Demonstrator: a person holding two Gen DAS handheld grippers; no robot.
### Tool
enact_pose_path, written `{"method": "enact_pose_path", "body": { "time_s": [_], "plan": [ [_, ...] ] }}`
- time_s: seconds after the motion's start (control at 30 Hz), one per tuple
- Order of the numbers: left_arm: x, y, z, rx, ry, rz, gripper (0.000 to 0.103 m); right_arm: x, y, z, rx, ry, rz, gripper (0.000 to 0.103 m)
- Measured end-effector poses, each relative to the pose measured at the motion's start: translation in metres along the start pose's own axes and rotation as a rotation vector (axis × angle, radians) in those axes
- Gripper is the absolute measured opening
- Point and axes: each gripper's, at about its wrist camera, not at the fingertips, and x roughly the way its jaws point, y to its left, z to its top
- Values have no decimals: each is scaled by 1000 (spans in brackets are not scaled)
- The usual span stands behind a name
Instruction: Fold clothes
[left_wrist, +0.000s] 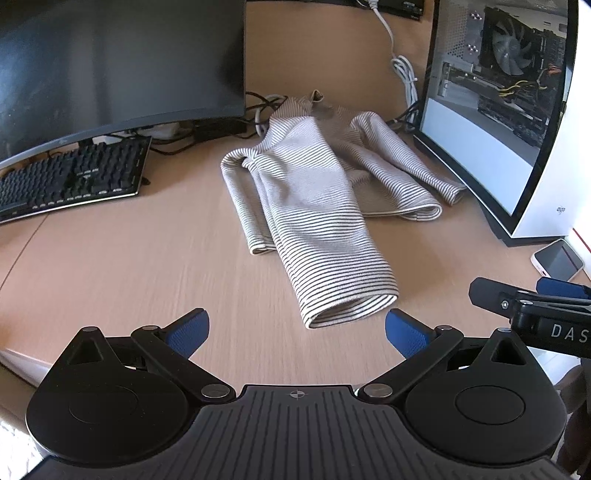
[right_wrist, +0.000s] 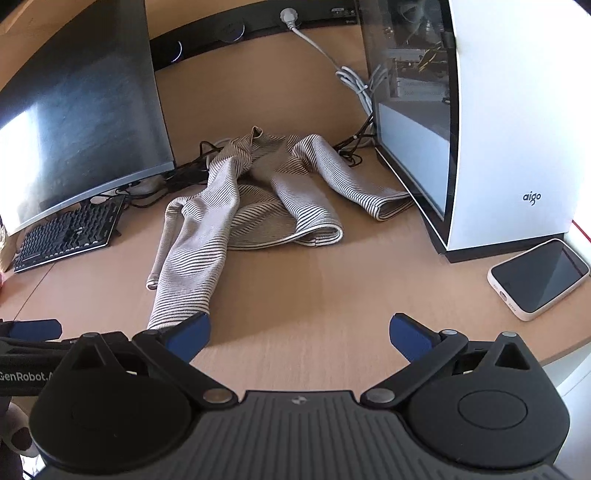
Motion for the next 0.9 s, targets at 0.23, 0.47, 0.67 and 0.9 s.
{"method": "enact_pose_path", "body": {
  "time_s": [0.23,0.47,0.67,0.9],
  "plan": [
    [-1,3,-2,-13,7,4,103,0,2,-1,-8,7,9,103],
    [-3,3,-3,-20,5,14,103,-1,2,-2,-11,10,18,103],
    [-4,3,-4,-24,9,17,103,-1,1,-3,-9,15,28,103],
    [-3,3,-4,-25,3,17,103,0,-2,-3,-1,19,31,103]
  ]
}}
